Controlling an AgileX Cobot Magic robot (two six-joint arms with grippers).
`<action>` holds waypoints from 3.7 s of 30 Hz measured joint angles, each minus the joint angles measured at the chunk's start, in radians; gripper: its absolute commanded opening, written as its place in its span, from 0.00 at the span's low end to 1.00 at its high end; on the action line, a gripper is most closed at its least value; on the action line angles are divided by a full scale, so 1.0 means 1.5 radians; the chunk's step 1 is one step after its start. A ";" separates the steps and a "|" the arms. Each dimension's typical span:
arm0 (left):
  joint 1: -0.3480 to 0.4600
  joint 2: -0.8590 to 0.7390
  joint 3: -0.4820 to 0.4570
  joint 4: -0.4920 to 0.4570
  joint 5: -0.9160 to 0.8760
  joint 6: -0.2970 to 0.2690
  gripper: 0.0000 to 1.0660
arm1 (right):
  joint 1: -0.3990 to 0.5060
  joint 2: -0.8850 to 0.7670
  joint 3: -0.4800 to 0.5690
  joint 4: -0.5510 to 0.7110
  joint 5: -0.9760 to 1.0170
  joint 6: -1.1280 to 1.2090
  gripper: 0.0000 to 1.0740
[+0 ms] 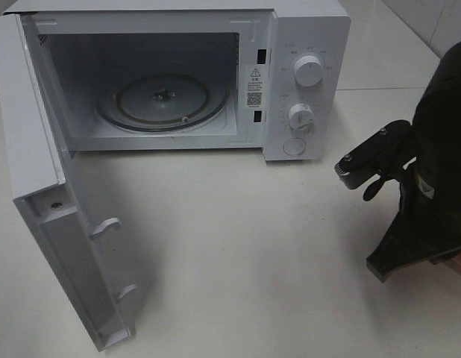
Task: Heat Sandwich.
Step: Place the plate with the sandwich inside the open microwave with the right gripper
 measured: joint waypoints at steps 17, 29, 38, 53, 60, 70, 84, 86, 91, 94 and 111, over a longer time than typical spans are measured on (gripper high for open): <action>0.000 0.000 0.000 0.000 0.000 0.000 0.92 | 0.133 0.000 0.000 0.015 0.046 0.000 0.00; 0.000 0.000 0.000 0.000 0.000 0.000 0.92 | 0.231 0.000 0.000 0.025 0.053 0.000 0.00; 0.000 0.000 0.000 0.000 0.000 0.000 0.92 | 0.301 0.000 0.000 0.033 0.053 -0.003 0.00; 0.000 0.000 0.000 0.000 0.000 0.000 0.92 | 0.361 0.000 0.000 0.033 0.049 -0.079 0.00; 0.000 0.000 0.000 0.000 0.000 0.000 0.92 | 0.361 0.000 0.000 0.027 0.023 -0.161 0.01; 0.000 0.000 0.000 0.000 0.000 0.000 0.92 | 0.361 0.000 0.000 0.019 -0.027 -0.251 0.01; 0.000 0.000 0.000 0.000 0.000 0.000 0.92 | 0.361 0.000 0.001 0.001 -0.111 -0.368 0.01; 0.000 0.000 0.000 0.000 0.000 0.000 0.92 | 0.361 0.000 0.002 -0.003 -0.124 -0.386 0.02; 0.000 0.000 0.000 0.000 0.000 0.000 0.92 | 0.361 0.000 0.002 -0.003 -0.149 -0.421 0.02; 0.000 0.000 0.000 0.000 0.000 0.000 0.92 | 0.361 0.000 0.002 -0.004 -0.157 -0.442 0.03; 0.000 0.000 0.000 0.000 0.000 0.000 0.92 | 0.355 0.000 0.002 -0.023 -0.212 -0.517 0.03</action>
